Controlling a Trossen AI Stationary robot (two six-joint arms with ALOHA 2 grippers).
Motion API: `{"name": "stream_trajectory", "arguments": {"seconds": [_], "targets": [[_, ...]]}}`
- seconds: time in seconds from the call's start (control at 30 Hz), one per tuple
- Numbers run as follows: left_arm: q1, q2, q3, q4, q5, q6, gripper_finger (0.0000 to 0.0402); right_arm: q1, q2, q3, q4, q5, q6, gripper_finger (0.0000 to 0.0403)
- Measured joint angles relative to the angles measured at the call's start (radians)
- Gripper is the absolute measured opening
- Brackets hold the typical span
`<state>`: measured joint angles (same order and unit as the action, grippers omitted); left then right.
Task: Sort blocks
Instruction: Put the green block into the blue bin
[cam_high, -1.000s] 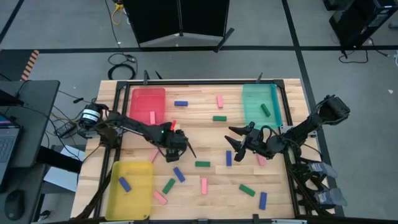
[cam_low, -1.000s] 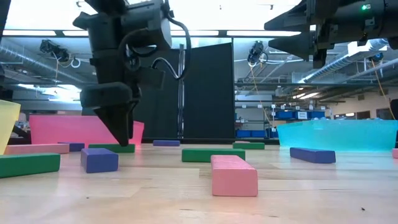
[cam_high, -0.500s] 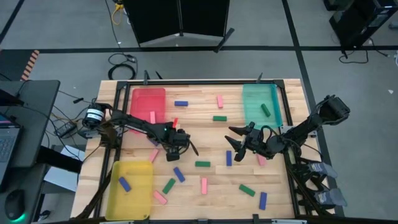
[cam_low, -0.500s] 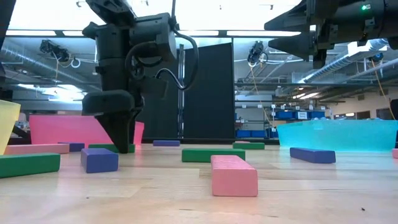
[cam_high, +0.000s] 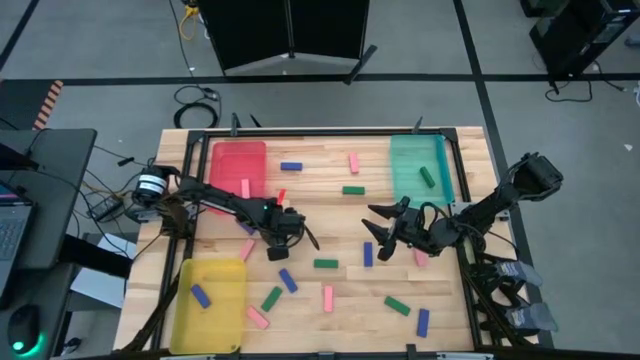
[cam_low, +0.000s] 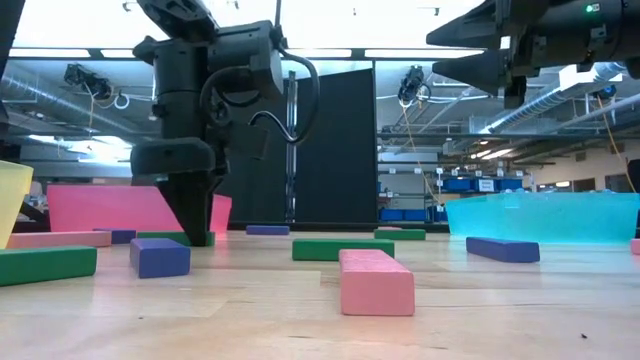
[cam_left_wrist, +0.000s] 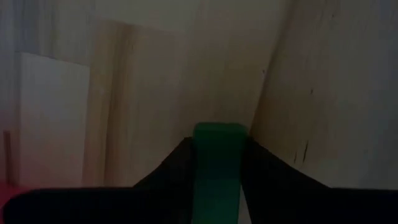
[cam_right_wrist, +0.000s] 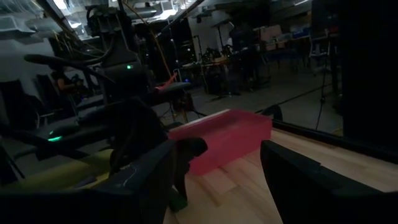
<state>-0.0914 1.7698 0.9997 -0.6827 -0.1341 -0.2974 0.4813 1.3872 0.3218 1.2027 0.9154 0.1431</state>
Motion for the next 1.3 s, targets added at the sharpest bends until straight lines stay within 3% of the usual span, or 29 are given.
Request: {"name": "stream_trajectory", "arguments": {"seconds": [0.17,0.33,0.63,0.83,1.17,1.3], "targets": [[0.0,-0.007,0.095,-0.069,-0.02,-0.029,0.01,0.046,-0.023,0.0,0.02,0.0,-0.077,0.0245],[-0.002,-0.02,0.252,-0.01,-0.063,0.008,0.01,0.113,-0.118,0.0,0.042,0.0,-0.193,0.0245],[0.076,0.023,0.38,0.464,-0.132,0.082,0.01,0.295,-0.324,0.051,0.062,0.0,-0.493,0.0245],[0.141,0.174,0.486,0.727,-0.129,0.084,0.01,0.346,-0.341,0.117,0.058,-0.004,-0.63,0.0245],[0.224,0.524,0.879,0.79,-0.059,0.032,0.01,0.347,-0.302,0.173,0.059,-0.004,-0.68,0.0245],[0.236,0.612,0.981,0.867,-0.025,-0.005,0.01,0.346,-0.294,0.173,0.059,-0.003,-0.675,0.0245]]}}
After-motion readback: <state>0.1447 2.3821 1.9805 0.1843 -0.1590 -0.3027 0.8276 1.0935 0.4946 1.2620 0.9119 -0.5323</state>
